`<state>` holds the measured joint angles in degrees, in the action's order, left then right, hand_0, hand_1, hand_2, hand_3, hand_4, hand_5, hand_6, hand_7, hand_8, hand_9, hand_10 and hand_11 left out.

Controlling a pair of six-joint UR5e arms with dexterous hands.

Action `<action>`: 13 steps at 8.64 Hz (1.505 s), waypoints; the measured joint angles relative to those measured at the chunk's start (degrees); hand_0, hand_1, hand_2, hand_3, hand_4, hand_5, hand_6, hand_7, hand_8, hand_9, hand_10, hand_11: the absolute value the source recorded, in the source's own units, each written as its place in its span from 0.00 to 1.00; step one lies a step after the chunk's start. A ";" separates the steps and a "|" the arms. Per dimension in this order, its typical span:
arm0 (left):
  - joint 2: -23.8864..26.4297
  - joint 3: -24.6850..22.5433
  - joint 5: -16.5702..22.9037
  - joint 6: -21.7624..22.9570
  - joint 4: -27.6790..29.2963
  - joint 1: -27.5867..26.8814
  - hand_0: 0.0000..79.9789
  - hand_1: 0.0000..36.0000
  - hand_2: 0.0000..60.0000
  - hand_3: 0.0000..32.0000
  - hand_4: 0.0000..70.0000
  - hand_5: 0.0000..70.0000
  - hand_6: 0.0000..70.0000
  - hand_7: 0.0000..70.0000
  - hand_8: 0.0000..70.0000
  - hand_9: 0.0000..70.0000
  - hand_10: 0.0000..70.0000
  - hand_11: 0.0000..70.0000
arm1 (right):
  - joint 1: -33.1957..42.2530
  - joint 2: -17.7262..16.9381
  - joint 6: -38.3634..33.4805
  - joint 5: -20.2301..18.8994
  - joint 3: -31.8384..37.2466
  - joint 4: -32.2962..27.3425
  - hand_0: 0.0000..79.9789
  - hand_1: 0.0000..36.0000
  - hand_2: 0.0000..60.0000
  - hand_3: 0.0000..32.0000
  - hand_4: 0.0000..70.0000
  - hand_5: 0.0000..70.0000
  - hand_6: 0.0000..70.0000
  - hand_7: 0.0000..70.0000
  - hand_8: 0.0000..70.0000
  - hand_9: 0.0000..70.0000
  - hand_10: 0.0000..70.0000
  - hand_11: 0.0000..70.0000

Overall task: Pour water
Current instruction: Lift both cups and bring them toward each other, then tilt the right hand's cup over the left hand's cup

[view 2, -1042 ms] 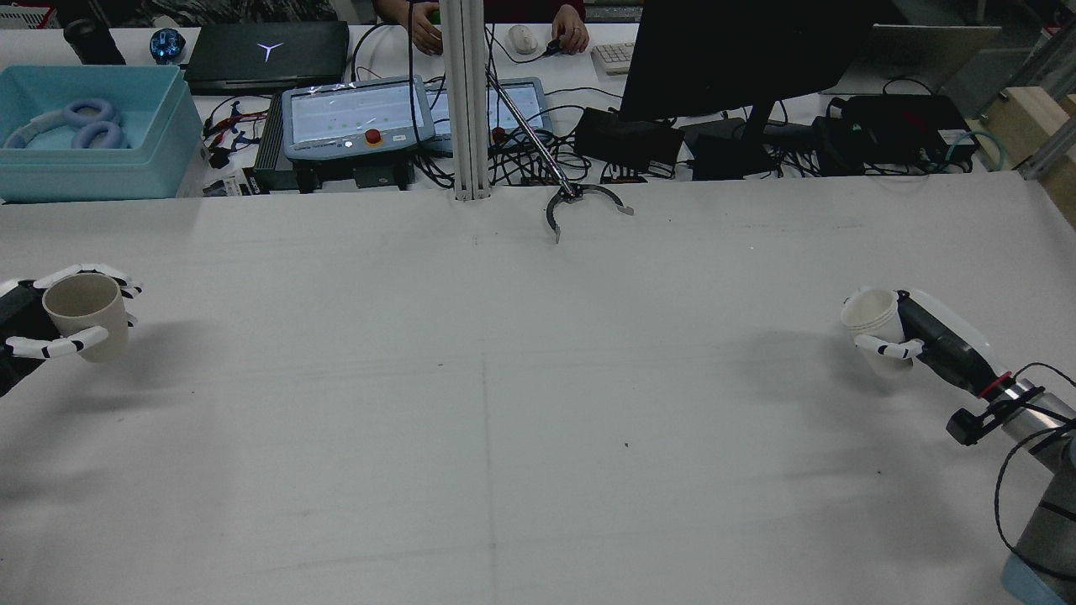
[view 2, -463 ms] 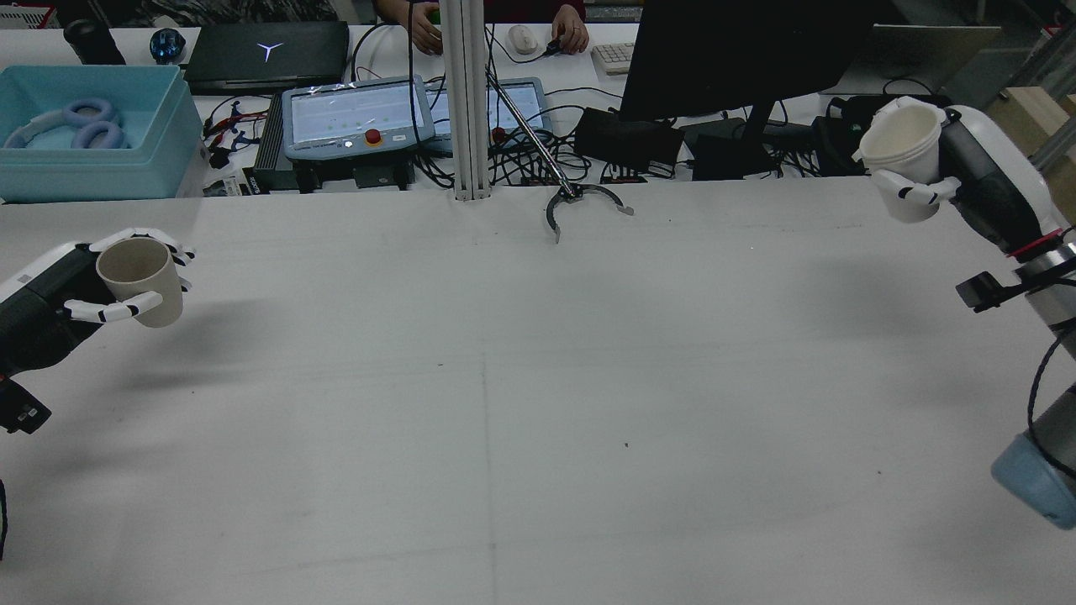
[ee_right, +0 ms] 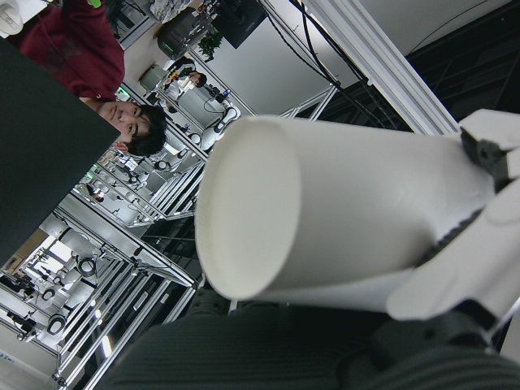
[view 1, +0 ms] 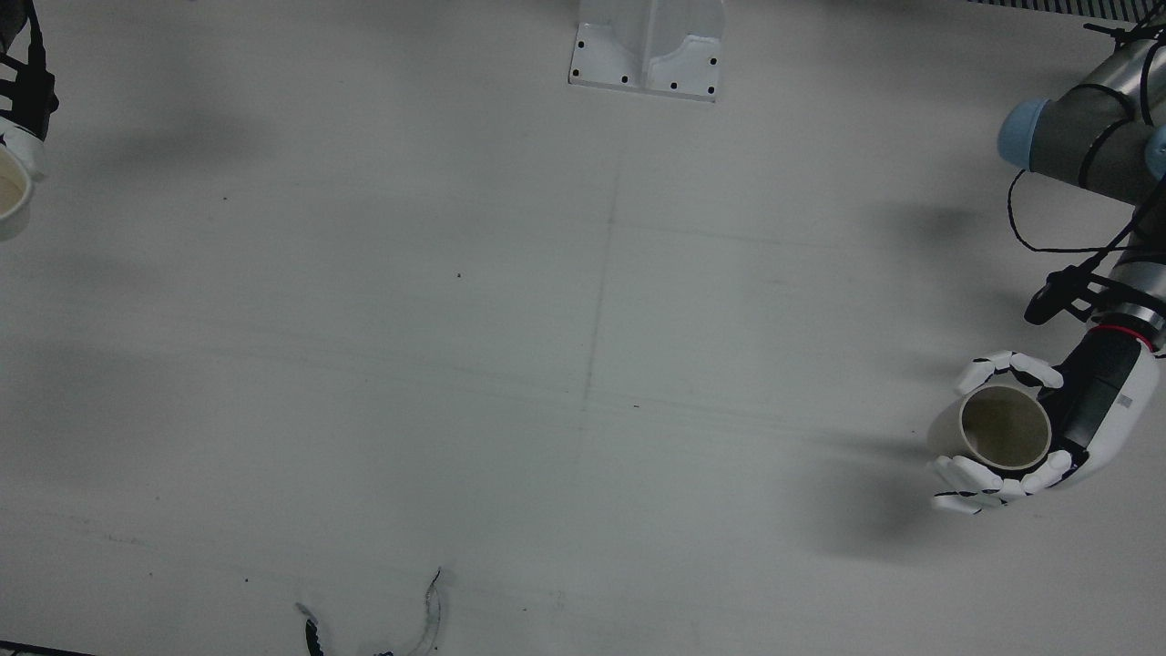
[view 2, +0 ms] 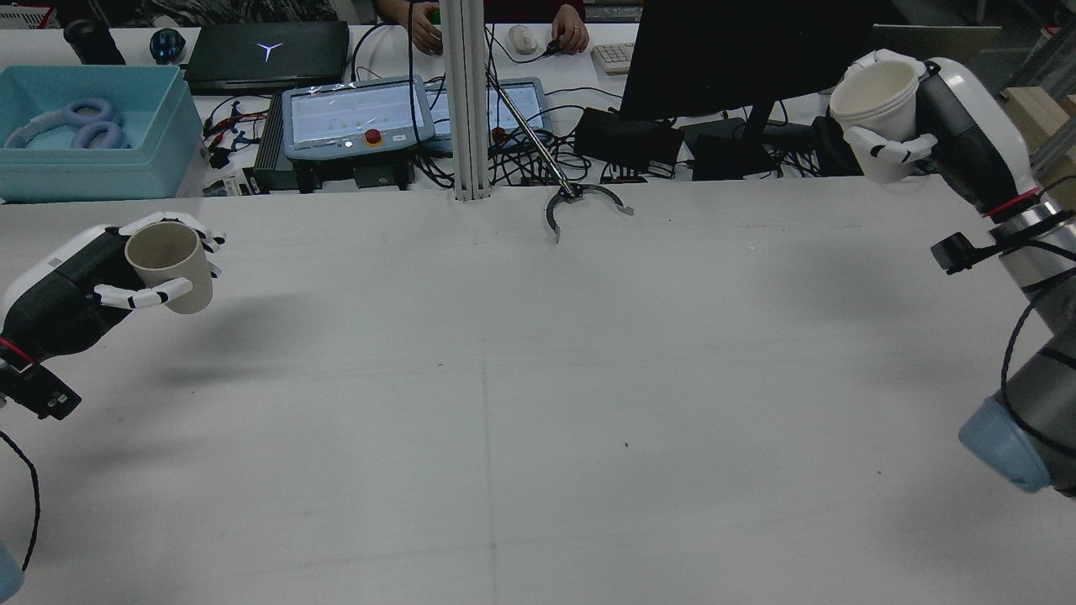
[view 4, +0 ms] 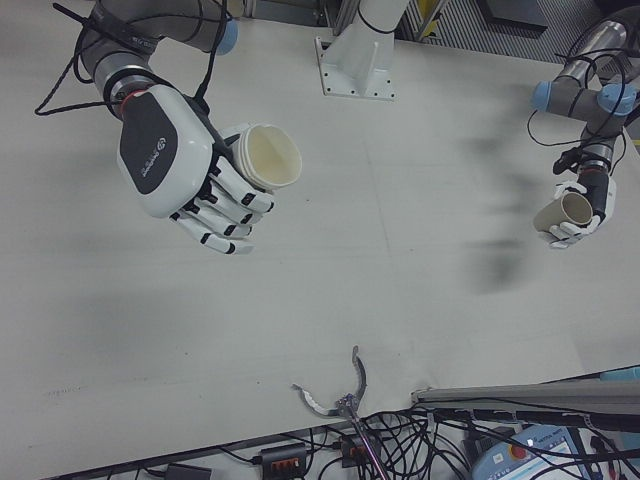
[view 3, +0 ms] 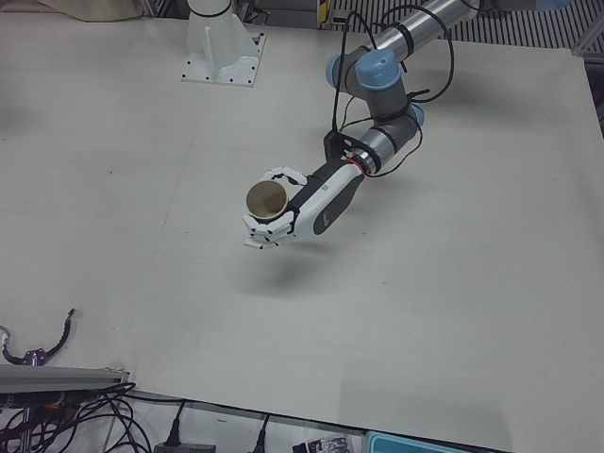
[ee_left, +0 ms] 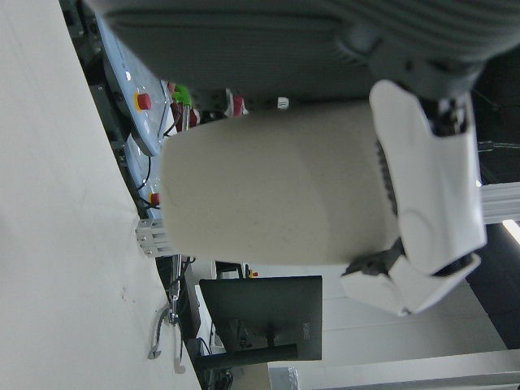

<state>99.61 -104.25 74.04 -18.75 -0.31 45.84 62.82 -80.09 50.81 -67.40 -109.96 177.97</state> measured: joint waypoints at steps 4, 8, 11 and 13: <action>13.29 -3.45 -0.42 -1.26 -12.19 -5.73 0.61 0.87 1.00 0.00 0.31 0.60 0.40 0.61 0.25 0.38 0.35 0.54 | -4.47 6.81 6.84 1.56 0.04 2.21 0.49 0.30 0.79 0.00 0.45 0.92 0.82 0.79 0.60 0.77 0.37 0.54; 23.45 -3.15 -0.63 -3.75 -18.23 -9.70 0.60 0.84 1.00 0.00 0.31 0.60 0.40 0.60 0.25 0.38 0.35 0.54 | -12.08 12.94 19.55 3.41 -0.22 2.46 0.50 0.32 0.82 0.00 0.43 0.95 0.79 0.78 0.56 0.72 0.36 0.53; 25.74 -2.74 -1.74 -4.67 -19.13 -11.21 0.60 0.85 1.00 0.00 0.32 0.61 0.41 0.61 0.25 0.39 0.35 0.53 | -13.04 14.42 27.32 1.63 -2.10 2.68 0.49 0.33 0.87 0.00 0.46 0.96 0.77 0.78 0.53 0.69 0.35 0.51; 26.53 -2.62 -1.89 -4.77 -19.27 -11.68 0.60 0.83 1.00 0.00 0.32 0.59 0.40 0.61 0.25 0.39 0.35 0.54 | -13.67 16.56 32.91 -0.75 -3.61 5.04 0.47 0.30 0.83 0.00 0.48 0.94 0.74 0.75 0.50 0.66 0.34 0.49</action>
<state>126.14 -106.87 72.16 -23.53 -19.58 34.16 49.16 -63.53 83.73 -68.15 -113.56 183.01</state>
